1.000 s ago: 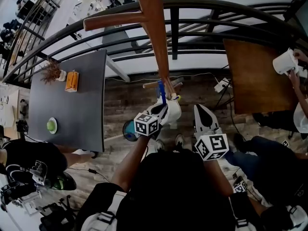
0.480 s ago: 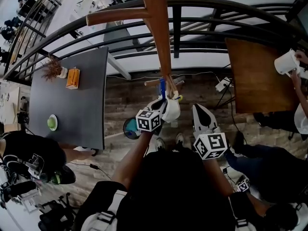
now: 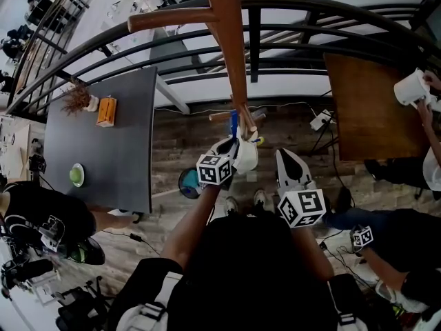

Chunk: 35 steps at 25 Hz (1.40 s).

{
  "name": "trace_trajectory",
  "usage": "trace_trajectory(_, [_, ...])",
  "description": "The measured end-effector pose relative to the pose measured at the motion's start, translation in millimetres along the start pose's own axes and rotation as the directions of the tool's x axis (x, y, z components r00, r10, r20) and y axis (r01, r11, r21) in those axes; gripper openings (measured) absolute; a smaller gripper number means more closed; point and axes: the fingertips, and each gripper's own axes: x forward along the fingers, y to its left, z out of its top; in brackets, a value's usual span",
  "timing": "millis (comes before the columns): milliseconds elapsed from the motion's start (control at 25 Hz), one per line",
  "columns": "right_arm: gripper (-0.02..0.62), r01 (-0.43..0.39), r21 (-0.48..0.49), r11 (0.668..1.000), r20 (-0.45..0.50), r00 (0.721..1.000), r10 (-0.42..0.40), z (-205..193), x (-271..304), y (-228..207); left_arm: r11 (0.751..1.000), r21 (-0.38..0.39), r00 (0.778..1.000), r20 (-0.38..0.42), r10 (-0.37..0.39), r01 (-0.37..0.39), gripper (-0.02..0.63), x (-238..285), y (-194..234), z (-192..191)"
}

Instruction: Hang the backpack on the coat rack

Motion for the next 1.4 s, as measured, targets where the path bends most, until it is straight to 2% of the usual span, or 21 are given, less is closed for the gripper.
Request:
trace_trajectory(440, [0.012,-0.009,-0.001,1.0,-0.003,1.0,0.009,-3.1,1.0,7.9,0.998,-0.05,0.999,-0.009,0.035,-0.035,0.026,2.7,9.3,1.9])
trace_trajectory(600, [0.012,-0.007,-0.002,1.0,-0.002,1.0,0.007,-4.7,0.7,9.1,0.997,-0.079,1.0,0.002,0.027,-0.027,0.038,1.8,11.4,3.1])
trace_trajectory(1040, [0.012,-0.003,0.0,1.0,-0.009,1.0,0.003,-9.4,1.5,9.8,0.996,-0.092,1.0,0.01,0.022,-0.021,0.044,-1.4,13.5,1.9])
trace_trajectory(1400, [0.012,-0.002,-0.004,1.0,-0.008,1.0,0.002,-10.3,-0.2,14.0,0.998,-0.067,1.0,-0.005,0.002,-0.002,0.046,-6.7,11.3,0.0])
